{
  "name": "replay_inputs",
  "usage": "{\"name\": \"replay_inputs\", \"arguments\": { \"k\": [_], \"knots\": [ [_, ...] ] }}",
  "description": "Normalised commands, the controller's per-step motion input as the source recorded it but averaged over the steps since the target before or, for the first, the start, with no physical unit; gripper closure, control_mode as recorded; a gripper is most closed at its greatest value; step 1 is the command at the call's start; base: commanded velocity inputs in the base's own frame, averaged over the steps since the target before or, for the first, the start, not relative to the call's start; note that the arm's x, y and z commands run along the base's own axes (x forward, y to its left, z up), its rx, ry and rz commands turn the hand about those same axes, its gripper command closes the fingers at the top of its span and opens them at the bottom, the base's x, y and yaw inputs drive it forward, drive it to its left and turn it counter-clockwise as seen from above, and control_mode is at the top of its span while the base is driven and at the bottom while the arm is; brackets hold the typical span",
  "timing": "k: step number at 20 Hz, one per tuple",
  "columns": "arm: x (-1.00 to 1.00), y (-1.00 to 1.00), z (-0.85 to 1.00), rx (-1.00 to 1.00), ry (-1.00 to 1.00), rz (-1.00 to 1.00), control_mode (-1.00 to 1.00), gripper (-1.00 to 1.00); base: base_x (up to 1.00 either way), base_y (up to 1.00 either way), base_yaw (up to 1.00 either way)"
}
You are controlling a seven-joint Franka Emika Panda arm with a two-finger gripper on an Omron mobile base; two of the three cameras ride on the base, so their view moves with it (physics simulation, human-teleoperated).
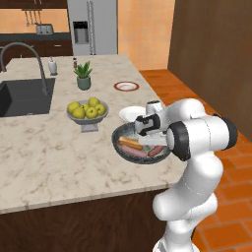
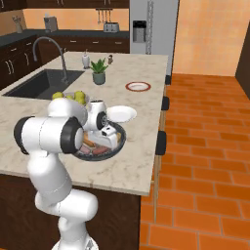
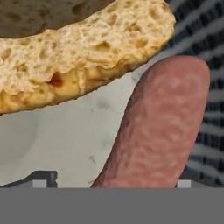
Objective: Place one bun and one sausage from the bowl on each plate.
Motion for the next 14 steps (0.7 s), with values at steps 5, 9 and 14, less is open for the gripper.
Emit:
{"name": "replay_inputs", "arguments": {
  "k": [5,9,14],
  "knots": [
    [0.00,0.04,-0.33,-0.04,0.00,-0.05,-1.00,1.00,0.00,0.00,0.00],
    [-0.41,0.00,0.46,0.01,-0.12,-0.02,-1.00,1.00,0.00,0.00,0.00],
    [-0.94,-0.02,1.00,0.04,-0.29,-0.02,-1.00,1.00,0.00,0.00,0.00]
  ]
}}
